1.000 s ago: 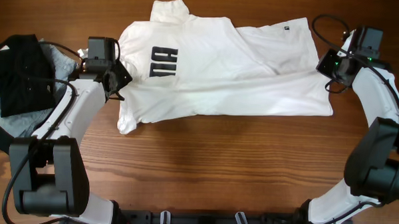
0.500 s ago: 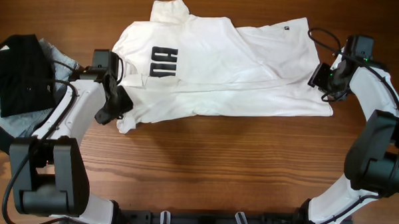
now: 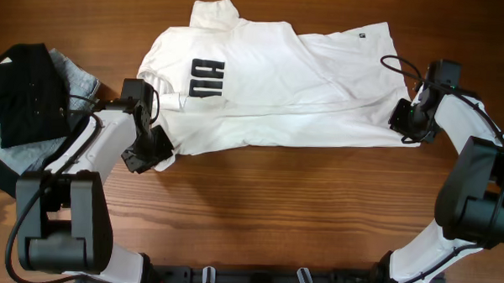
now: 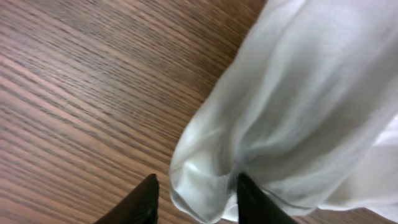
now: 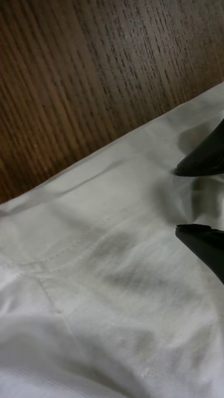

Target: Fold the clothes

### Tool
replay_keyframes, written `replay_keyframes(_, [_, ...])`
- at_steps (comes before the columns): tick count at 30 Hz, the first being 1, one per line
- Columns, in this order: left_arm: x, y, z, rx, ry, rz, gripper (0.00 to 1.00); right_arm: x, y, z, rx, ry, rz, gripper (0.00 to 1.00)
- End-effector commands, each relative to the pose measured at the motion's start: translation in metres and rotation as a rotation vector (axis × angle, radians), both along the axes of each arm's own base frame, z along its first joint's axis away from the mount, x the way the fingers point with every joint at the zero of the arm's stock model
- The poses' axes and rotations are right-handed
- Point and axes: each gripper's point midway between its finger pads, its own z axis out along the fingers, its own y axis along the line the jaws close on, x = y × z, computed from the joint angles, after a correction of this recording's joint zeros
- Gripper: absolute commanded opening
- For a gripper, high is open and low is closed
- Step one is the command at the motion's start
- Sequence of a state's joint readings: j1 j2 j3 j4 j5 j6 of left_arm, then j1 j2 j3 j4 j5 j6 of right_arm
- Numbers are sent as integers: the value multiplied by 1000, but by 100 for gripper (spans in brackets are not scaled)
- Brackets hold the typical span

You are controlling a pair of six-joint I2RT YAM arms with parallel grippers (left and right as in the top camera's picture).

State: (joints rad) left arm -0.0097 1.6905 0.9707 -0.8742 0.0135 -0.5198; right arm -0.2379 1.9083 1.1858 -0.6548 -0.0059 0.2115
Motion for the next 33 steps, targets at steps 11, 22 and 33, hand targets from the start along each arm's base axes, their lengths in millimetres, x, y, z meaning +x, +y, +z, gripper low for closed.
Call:
replay_keyframes(11, [-18,45,4,253,71,-21,4,-17,-24,-7,-139,90,1,4])
replay_keyframes(22, [-13,96,19,509,45,36,4,-35,-60,-7,-145,118,-93,4])
replay_keyframes(33, [-6,73,9,364,18,46,5,-28,15,-8,248,42,135,47])
